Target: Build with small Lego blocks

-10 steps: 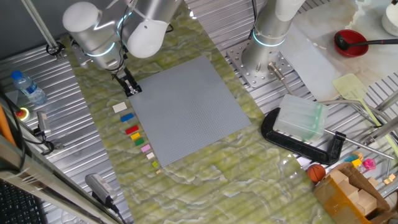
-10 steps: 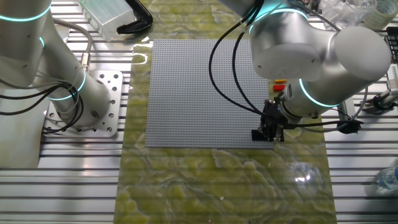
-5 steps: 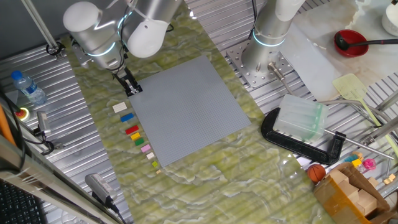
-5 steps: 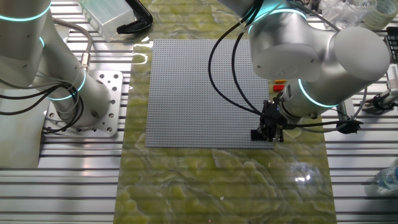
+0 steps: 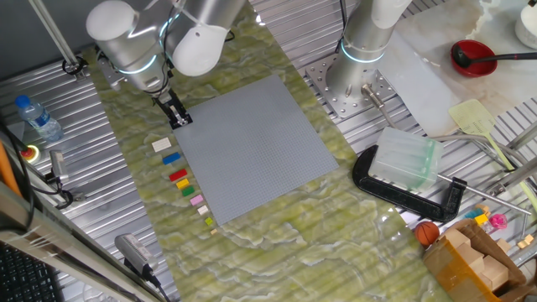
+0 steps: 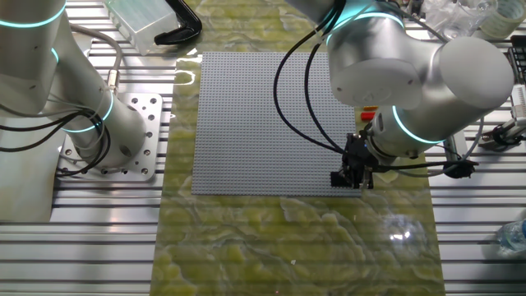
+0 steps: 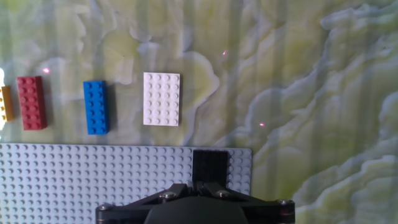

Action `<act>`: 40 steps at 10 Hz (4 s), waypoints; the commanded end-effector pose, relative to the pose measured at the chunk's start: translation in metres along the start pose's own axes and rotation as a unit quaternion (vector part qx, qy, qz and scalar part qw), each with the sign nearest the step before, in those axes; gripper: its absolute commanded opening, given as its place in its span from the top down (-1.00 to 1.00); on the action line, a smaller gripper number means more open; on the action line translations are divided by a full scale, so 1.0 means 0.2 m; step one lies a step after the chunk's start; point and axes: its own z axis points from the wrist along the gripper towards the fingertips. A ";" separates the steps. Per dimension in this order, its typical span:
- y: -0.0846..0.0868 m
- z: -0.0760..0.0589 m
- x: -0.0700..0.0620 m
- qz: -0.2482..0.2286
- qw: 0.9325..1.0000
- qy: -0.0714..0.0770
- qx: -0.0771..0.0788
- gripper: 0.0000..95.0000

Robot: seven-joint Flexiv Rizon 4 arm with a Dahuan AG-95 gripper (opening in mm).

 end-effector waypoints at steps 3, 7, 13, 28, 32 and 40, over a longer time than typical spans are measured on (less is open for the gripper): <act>0.00 0.00 0.00 -0.001 1.000 -0.001 0.001 1.00; -0.01 0.00 0.00 -0.002 1.000 -0.002 0.005 1.00; -0.04 0.02 0.00 -0.005 1.000 -0.004 0.009 1.00; -0.03 0.02 -0.04 -0.010 1.000 -0.003 0.005 1.00; -0.02 0.02 -0.02 -0.011 1.000 0.001 0.005 1.00; -0.03 0.02 -0.03 -0.010 1.000 -0.001 0.005 1.00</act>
